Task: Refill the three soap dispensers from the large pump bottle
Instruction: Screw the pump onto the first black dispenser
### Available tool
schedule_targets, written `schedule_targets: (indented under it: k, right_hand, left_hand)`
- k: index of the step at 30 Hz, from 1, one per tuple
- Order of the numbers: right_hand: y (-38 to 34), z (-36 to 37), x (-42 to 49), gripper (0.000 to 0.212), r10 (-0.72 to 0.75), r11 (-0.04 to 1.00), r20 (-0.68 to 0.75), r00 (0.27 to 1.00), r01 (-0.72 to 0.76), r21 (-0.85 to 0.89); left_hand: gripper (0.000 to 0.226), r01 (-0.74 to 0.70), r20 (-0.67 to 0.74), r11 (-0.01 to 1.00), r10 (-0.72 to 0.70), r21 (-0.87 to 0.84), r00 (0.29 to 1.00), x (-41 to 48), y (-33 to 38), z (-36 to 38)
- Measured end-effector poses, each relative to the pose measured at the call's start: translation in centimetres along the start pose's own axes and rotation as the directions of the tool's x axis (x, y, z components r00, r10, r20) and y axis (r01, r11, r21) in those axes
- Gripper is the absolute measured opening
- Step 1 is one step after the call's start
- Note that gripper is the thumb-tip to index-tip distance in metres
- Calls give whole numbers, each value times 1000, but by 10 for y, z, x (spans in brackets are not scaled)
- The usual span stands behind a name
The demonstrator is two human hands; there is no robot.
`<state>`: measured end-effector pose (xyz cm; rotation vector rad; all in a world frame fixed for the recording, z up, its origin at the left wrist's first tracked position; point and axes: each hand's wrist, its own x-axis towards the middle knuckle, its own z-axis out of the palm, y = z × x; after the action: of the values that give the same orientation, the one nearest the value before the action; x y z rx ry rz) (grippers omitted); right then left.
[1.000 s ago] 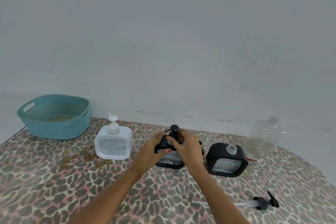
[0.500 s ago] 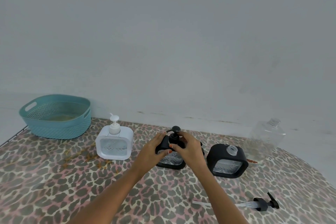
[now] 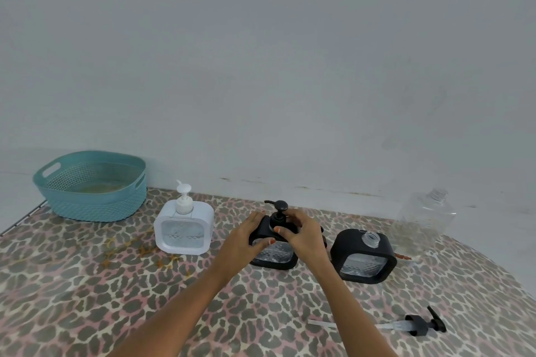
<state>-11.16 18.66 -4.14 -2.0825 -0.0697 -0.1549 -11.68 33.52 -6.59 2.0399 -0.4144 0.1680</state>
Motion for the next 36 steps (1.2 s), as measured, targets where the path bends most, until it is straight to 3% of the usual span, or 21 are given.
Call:
schedule_targets:
  k: [5, 10, 14, 24, 28, 32, 36]
  right_hand:
    - [-2, 7, 0, 34, -34, 998, -67, 997, 30, -47]
    - [-2, -1, -1, 52, -38, 999, 38, 999, 37, 32]
    - [-2, -8, 1, 37, -55, 998, 94, 994, 56, -3]
    - [-2, 19, 0, 35, -60, 992, -151, 987, 42, -119]
    - [3, 15, 2, 46, -51, 990, -51, 997, 44, -136]
    - [2, 2, 1, 36, -37, 999, 91, 995, 35, 25]
    - [4, 3, 0, 34, -4, 999, 33, 999, 3, 32]
  left_hand:
    - [54, 8, 17, 1000, -8, 0, 1000, 0, -1, 1]
    - [55, -4, 0, 1000, 4, 13, 1000, 1, 0, 0]
    - [56, -3, -4, 1000, 3, 15, 1000, 2, -1, 1]
    - [51, 7, 8, 1000, -7, -14, 1000, -1, -1, 0]
    - [49, 10, 16, 1000, -10, -4, 1000, 0, 0, 1]
    - [54, 6, 1, 1000, -6, -3, 1000, 0, 2, 0]
    - [56, 17, -3, 1000, -17, -14, 1000, -2, 1, 1]
